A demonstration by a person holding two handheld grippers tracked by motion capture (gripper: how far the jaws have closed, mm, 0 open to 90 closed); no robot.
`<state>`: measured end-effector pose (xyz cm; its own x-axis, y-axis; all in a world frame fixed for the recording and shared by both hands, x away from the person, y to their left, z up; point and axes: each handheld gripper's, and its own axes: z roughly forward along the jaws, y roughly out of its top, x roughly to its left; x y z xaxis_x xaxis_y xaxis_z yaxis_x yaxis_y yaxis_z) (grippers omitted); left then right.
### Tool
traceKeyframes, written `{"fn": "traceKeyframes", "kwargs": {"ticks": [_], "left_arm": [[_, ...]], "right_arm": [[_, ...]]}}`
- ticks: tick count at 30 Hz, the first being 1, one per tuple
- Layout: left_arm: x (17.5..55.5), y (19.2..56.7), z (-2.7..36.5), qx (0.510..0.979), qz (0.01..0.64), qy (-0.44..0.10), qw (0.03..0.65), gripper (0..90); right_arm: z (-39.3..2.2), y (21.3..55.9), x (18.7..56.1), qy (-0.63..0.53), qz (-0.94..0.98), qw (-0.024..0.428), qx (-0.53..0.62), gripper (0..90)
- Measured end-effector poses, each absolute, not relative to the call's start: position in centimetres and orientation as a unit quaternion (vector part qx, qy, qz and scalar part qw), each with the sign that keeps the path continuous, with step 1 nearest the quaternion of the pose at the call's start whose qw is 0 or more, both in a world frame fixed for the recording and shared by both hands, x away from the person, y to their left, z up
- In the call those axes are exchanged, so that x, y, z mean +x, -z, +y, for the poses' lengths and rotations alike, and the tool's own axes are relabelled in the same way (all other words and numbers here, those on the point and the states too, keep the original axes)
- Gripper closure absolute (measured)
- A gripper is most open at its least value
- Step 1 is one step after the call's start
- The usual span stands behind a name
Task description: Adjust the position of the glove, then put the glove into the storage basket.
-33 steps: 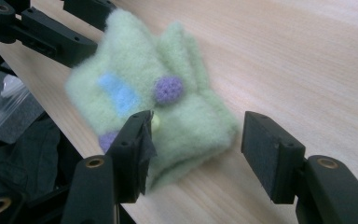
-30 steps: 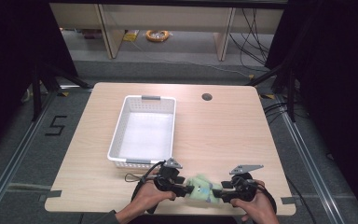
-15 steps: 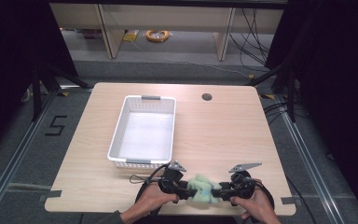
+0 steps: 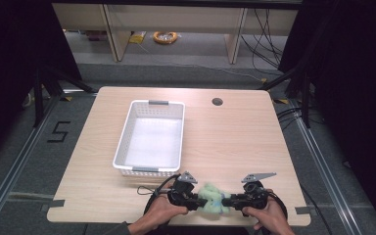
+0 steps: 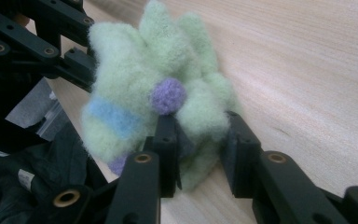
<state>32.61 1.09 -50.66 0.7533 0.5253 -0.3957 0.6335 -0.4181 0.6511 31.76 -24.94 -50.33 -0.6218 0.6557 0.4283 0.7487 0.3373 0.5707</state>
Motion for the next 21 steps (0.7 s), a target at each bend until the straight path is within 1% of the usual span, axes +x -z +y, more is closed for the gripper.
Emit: {"fn": "traceKeyframes", "kwargs": {"ticks": [2, 3, 5, 6, 7, 8, 10, 11, 14, 15, 16, 17, 18, 19, 21], "left_arm": [[32.7, 50.6, 1.2, 0.839, 0.347, 0.067, 0.413, 73.9], [32.7, 50.5, 1.3, 0.838, 0.347, 0.070, 0.415, 74.5], [32.9, 50.4, 1.4, 0.838, 0.345, 0.070, 0.416, 75.5], [32.9, 50.3, 1.5, 0.837, 0.347, 0.072, 0.418, 75.8], [32.8, 50.2, 1.5, 0.835, 0.349, 0.073, 0.420, 76.1], [32.9, 50.1, 1.6, 0.835, 0.348, 0.073, 0.420, 76.3], [32.9, 49.9, 1.7, 0.835, 0.346, 0.072, 0.422, 76.7], [32.9, 49.7, 1.9, 0.837, 0.339, 0.080, 0.422, 76.8], [32.8, 49.6, 2.0, 0.833, 0.345, 0.077, 0.426, 76.8], [32.9, 49.6, 2.1, 0.831, 0.347, 0.080, 0.427, 76.8], [32.9, 49.6, 2.1, 0.830, 0.348, 0.076, 0.428, 76.8], [32.9, 49.6, 2.3, 0.831, 0.346, 0.081, 0.428, 76.7], [32.9, 49.5, 2.3, 0.827, 0.353, 0.083, 0.430, 76.8], [33.0, 49.4, 2.4, 0.829, 0.350, 0.080, 0.429, 76.8], [32.9, 49.3, 2.5, 0.823, 0.356, 0.082, 0.436, 76.8]], "right_arm": [[-25.0, 50.3, 31.7, 0.390, -0.812, 0.064, -0.429, 73.8], [-25.1, 50.3, 31.6, 0.392, -0.813, 0.056, -0.428, 74.3], [-25.1, 50.2, 31.5, 0.397, -0.811, 0.064, -0.425, 74.6], [-25.2, 50.1, 31.4, 0.400, -0.808, 0.057, -0.428, 74.7], [-25.2, 50.1, 31.5, 0.405, -0.807, 0.068, -0.424, 74.7], [-25.3, 50.0, 31.4, 0.399, -0.809, 0.063, -0.427, 74.7], [-25.3, 49.9, 31.4, 0.402, -0.807, 0.066, -0.427, 74.7], [-25.3, 49.8, 31.4, 0.405, -0.806, 0.067, -0.427, 74.8], [-25.1, 49.7, 31.3, 0.412, -0.802, 0.073, -0.426, 74.8], [-25.0, 49.7, 31.2, 0.413, -0.799, 0.082, -0.430, 74.8], [-25.0, 49.6, 31.3, 0.410, -0.800, 0.082, -0.430, 74.8], [-25.1, 49.6, 31.4, 0.410, -0.803, 0.065, -0.427, 74.8], [-25.1, 49.5, 31.5, 0.411, -0.804, 0.067, -0.425, 74.8], [-25.1, 49.3, 31.4, 0.413, -0.798, 0.079, -0.432, 74.8], [-25.1, 49.1, 31.5, 0.422, -0.797, 0.079, -0.424, 74.8]]}}
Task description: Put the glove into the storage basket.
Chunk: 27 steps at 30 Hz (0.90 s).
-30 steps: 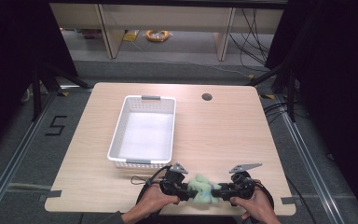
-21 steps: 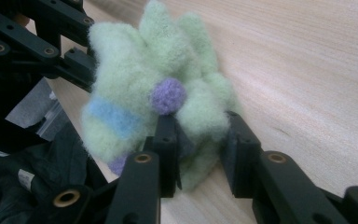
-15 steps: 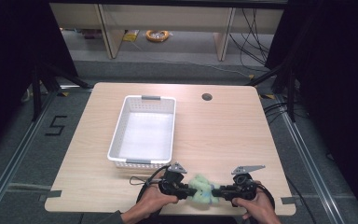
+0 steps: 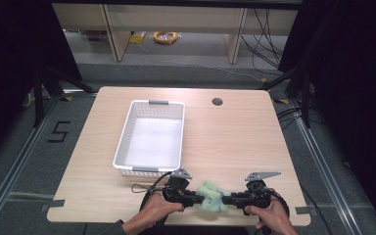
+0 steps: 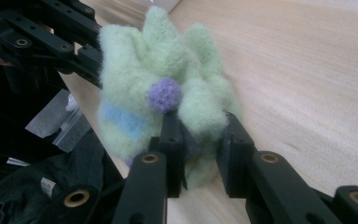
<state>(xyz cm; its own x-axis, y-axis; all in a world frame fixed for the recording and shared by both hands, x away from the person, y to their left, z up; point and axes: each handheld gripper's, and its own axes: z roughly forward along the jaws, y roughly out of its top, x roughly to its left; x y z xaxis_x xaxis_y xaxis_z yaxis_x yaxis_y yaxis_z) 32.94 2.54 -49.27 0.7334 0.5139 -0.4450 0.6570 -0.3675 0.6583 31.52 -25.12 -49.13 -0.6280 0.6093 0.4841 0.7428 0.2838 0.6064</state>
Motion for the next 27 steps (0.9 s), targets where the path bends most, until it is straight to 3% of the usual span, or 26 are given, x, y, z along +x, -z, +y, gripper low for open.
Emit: {"fn": "traceKeyframes", "kwargs": {"ticks": [11, 12, 27], "left_arm": [[32.9, 47.5, 3.1, 0.817, 0.352, 0.071, 0.451, 76.6], [33.0, 47.2, 3.1, 0.817, 0.349, 0.065, 0.454, 76.6], [34.1, 43.1, 5.6, 0.806, 0.358, 0.033, 0.471, 76.3]], "right_arm": [[-25.0, 47.2, 32.0, 0.430, -0.804, 0.052, -0.407, 74.7], [-24.9, 47.1, 31.9, 0.432, -0.799, 0.067, -0.413, 74.7], [-22.8, 42.6, 34.4, 0.439, -0.809, 0.051, -0.388, 74.7]]}}
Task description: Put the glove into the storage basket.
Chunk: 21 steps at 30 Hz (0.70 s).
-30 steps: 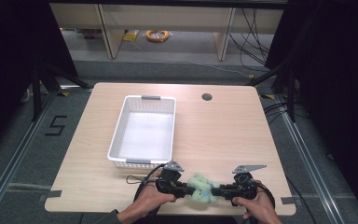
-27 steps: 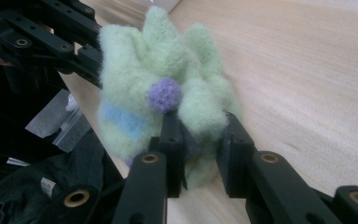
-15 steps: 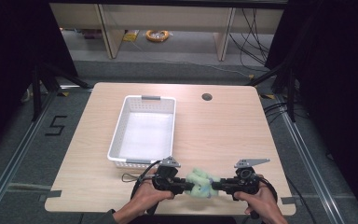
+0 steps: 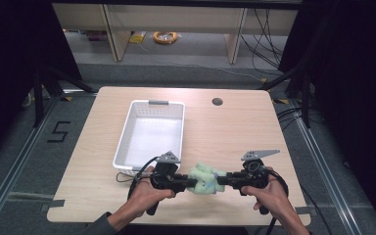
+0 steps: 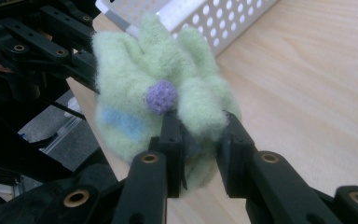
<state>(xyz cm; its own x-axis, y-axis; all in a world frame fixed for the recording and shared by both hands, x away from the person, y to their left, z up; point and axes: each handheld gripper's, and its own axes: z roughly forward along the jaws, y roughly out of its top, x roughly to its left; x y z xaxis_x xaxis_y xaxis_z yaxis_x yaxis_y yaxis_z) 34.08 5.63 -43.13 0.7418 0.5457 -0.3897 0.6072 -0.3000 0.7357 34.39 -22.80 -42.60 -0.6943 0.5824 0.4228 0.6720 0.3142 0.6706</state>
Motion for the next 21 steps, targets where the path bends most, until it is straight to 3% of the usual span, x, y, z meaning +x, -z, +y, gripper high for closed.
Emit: {"fn": "traceKeyframes", "kwargs": {"ticks": [9, 21], "left_arm": [[35.2, 40.9, 8.2, 0.797, 0.373, 0.011, 0.475, 76.0], [37.4, 39.7, 13.0, 0.779, 0.414, 0.000, 0.471, 75.8]], "right_arm": [[-20.1, 39.9, 36.9, 0.432, -0.824, 0.035, -0.365, 74.6], [-15.1, 37.7, 40.6, 0.421, -0.835, 0.052, -0.350, 74.6]]}}
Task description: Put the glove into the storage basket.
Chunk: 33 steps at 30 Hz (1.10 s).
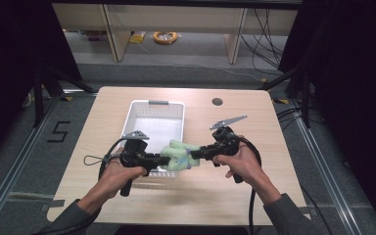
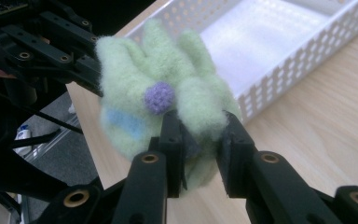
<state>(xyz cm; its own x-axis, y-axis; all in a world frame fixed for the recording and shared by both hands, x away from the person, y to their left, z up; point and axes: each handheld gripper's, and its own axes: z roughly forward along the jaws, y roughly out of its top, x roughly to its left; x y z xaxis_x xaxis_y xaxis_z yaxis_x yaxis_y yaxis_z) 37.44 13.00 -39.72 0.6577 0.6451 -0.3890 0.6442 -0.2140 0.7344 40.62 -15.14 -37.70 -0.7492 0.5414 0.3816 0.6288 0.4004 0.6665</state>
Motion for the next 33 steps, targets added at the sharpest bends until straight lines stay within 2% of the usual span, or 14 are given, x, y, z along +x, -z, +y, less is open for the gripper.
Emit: {"fn": "traceKeyframes", "kwargs": {"ticks": [9, 17, 33], "left_arm": [[39.9, 39.9, 16.8, 0.769, 0.456, 0.007, 0.448, 75.7], [42.1, 41.4, 19.4, 0.764, 0.490, 0.013, 0.420, 75.5], [44.4, 44.2, 19.5, 0.772, 0.519, 0.020, 0.366, 74.4]], "right_arm": [[-10.7, 37.6, 44.3, 0.400, -0.842, 0.078, -0.354, 74.6], [-7.2, 39.0, 46.9, 0.369, -0.846, 0.092, -0.374, 74.6], [-5.0, 42.7, 50.0, 0.325, -0.850, 0.107, -0.401, 74.5]]}}
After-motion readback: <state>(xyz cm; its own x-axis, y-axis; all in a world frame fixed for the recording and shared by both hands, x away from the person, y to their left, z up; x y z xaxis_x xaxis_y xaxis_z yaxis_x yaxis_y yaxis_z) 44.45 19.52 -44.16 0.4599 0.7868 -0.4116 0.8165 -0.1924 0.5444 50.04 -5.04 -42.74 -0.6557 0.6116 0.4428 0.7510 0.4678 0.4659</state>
